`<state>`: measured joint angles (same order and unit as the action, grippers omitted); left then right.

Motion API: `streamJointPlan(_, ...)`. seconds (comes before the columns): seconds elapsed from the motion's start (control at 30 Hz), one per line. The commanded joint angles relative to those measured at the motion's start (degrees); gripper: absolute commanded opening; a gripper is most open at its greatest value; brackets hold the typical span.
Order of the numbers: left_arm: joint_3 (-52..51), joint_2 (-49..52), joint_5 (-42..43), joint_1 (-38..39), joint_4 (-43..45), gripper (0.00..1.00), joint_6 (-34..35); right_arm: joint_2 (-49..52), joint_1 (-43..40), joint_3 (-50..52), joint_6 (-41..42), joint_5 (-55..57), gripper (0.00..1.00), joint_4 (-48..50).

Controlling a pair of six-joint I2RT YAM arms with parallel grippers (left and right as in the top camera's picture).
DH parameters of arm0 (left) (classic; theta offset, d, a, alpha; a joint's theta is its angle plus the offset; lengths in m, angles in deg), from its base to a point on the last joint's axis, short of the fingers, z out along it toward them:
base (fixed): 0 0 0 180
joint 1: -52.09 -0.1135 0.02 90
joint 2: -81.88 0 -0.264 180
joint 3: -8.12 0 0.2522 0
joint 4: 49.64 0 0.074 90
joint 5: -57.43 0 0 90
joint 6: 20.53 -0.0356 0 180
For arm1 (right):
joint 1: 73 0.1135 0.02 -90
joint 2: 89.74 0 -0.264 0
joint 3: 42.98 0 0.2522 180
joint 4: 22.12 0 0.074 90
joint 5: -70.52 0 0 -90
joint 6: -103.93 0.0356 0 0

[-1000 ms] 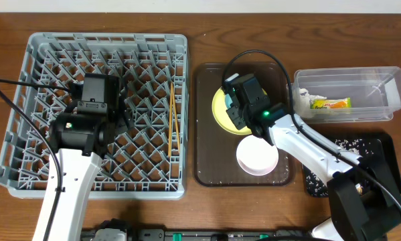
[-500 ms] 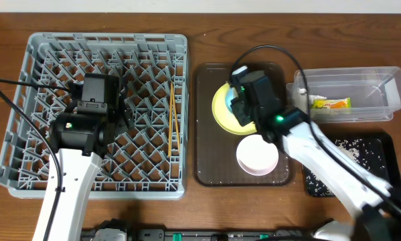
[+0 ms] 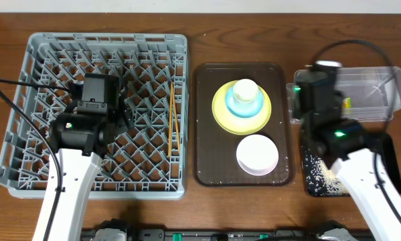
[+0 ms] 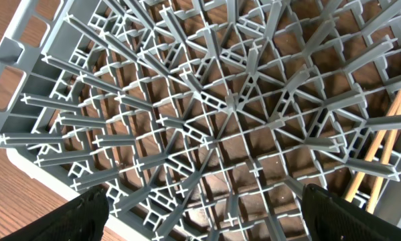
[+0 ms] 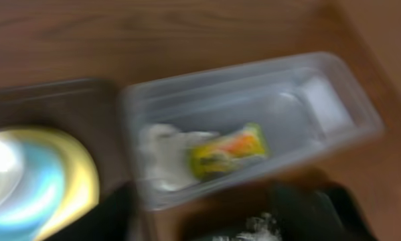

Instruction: Sort waste into correct bins and load items into the dishwasher rack

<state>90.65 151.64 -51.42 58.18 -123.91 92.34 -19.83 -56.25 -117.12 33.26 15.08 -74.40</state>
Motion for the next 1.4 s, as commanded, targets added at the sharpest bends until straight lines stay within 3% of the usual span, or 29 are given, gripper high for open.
streamJointPlan(0.0, -0.3, 0.1, -1.2, -0.2, -0.3, 0.93, 0.3, -1.7, -5.4, -0.6, 10.0, 7.4, 0.95, -2.7)
streamJointPlan(0.03, -0.3, 0.1, -1.2, -0.2, -0.3, 0.93, 0.3, -1.8, -7.0, -0.6, 11.3, 7.4, 0.99, -3.4)
streamJointPlan(0.2, -0.3, 0.1, -1.2, -0.2, -0.3, 0.93, 0.3, -1.7, -11.2, -0.6, 14.1, 7.0, 0.99, -4.2)
streamJointPlan(0.93, -0.3, 0.1, -1.1, -0.2, 2.7, 0.93, 0.4, -1.7, -11.2, -0.6, 14.1, -0.6, 0.99, -4.1)
streamJointPlan(1.07, -0.3, 0.1, 11.7, -0.2, 6.7, 0.93, 4.2, -1.6, -11.1, -0.6, 14.1, -0.6, 0.99, -4.3)
streamJointPlan(1.23, -0.3, 0.6, 39.3, 0.2, 9.2, 0.93, 1.4, -1.6, -11.1, -0.6, 14.1, -0.6, 0.99, -4.4)
streamJointPlan(1.37, -0.3, 1.9, 46.6, 3.8, 9.9, 0.93, 1.4, -1.6, -11.1, -0.6, 14.1, -0.6, 0.99, -4.4)
